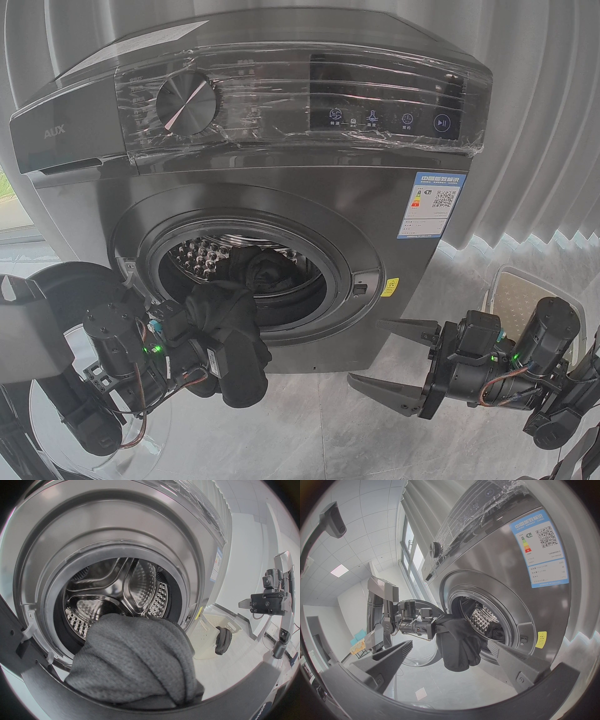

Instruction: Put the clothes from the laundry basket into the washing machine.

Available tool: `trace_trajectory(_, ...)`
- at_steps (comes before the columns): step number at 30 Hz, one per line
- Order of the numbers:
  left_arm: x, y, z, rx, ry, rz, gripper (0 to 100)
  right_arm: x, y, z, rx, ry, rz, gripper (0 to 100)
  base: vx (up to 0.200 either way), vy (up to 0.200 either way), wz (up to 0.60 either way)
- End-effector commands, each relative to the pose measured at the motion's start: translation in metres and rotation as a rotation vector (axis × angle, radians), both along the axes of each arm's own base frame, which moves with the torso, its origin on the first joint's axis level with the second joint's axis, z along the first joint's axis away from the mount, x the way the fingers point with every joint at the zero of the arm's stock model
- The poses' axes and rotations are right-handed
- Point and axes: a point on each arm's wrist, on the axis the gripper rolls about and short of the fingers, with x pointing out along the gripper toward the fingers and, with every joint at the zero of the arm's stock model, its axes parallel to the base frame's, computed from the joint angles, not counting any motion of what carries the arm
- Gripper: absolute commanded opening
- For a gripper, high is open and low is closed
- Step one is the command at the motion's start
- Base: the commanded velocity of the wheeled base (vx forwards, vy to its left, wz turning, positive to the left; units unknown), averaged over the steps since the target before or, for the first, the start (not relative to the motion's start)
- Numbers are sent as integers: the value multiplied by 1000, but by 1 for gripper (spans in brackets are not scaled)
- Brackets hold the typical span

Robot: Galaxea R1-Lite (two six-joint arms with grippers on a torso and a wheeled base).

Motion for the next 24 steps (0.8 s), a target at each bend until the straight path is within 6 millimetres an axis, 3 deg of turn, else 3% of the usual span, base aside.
trace_trajectory(1, 0, 0, 0, 0, 1, 1, 0, 0, 0, 0, -1, 1, 1, 100, 0, 200, 0)
trace_trajectory(17, -6, -7, 3, 5, -13, -27, 0, -1, 1, -1, -3, 4, 7, 100, 0, 13, 0)
trace_trajectory(24, -6, -18, -12, 9, 53, -26, 0, -3, 2, -2, -6, 6, 12, 100, 0, 0, 0)
